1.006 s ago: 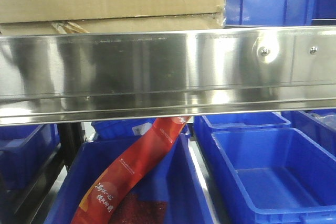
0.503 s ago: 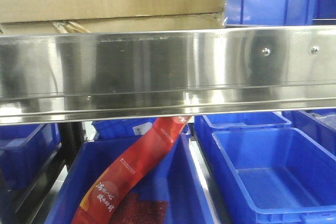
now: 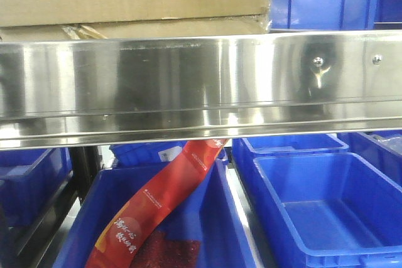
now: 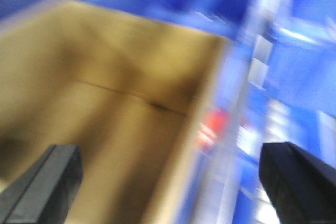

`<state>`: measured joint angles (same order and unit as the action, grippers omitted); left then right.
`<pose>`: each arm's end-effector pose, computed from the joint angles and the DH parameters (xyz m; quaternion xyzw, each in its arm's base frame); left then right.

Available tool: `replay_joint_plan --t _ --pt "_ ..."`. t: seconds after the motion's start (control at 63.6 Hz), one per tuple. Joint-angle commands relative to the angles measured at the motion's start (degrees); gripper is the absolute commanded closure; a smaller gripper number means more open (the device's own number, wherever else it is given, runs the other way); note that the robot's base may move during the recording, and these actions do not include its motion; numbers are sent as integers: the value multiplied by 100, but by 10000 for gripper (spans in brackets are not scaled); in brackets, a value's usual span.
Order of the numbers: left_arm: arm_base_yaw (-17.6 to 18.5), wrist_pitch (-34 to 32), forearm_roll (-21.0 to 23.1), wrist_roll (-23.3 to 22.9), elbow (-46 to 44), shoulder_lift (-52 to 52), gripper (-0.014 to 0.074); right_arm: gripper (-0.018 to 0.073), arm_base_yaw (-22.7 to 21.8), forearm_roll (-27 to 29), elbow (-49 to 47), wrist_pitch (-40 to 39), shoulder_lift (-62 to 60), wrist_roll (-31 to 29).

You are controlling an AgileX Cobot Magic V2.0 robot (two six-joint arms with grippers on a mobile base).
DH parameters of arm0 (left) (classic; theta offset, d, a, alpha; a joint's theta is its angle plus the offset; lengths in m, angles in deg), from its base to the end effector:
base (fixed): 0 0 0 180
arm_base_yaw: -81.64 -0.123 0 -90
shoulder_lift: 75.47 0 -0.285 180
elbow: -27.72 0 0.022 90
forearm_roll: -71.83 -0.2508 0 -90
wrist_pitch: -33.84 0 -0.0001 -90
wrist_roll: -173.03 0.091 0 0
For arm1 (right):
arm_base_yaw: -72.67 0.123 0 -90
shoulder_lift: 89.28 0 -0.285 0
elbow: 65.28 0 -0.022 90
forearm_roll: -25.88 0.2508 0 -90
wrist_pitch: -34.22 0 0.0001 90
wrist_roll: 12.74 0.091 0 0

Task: Grab carton from right shelf to conveyor
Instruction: 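Close both grippers on the carton's side walls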

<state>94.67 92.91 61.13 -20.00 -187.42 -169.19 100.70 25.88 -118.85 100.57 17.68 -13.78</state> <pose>0.2964 -0.0537 0.5158 -0.0004 0.8519 -0.0254 0.5231 0.3092 0.1646 0.5176 -0.2171 0.8372 0.1171 0.4881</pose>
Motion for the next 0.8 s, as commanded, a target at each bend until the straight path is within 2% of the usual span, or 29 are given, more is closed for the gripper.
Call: replay_joint_plan --t 0.0,0.094,0.236,0.346,0.786 --pt "29 316 -213 -111 -292 -252 16 -10 -44 -315 -524 255 261 178" --pt "-67 455 -376 -300 -418 -480 16 -10 -44 -312 -878 271 562 316" --pt "-425 471 158 -325 -460 -745 16 -10 -44 -312 -954 248 892 420" --pt "-618 459 303 -325 -460 -929 16 -10 -67 -312 -954 262 1157 494" --pt "-695 447 257 -204 -460 -1433 16 -10 -151 -312 -954 262 1685 652"
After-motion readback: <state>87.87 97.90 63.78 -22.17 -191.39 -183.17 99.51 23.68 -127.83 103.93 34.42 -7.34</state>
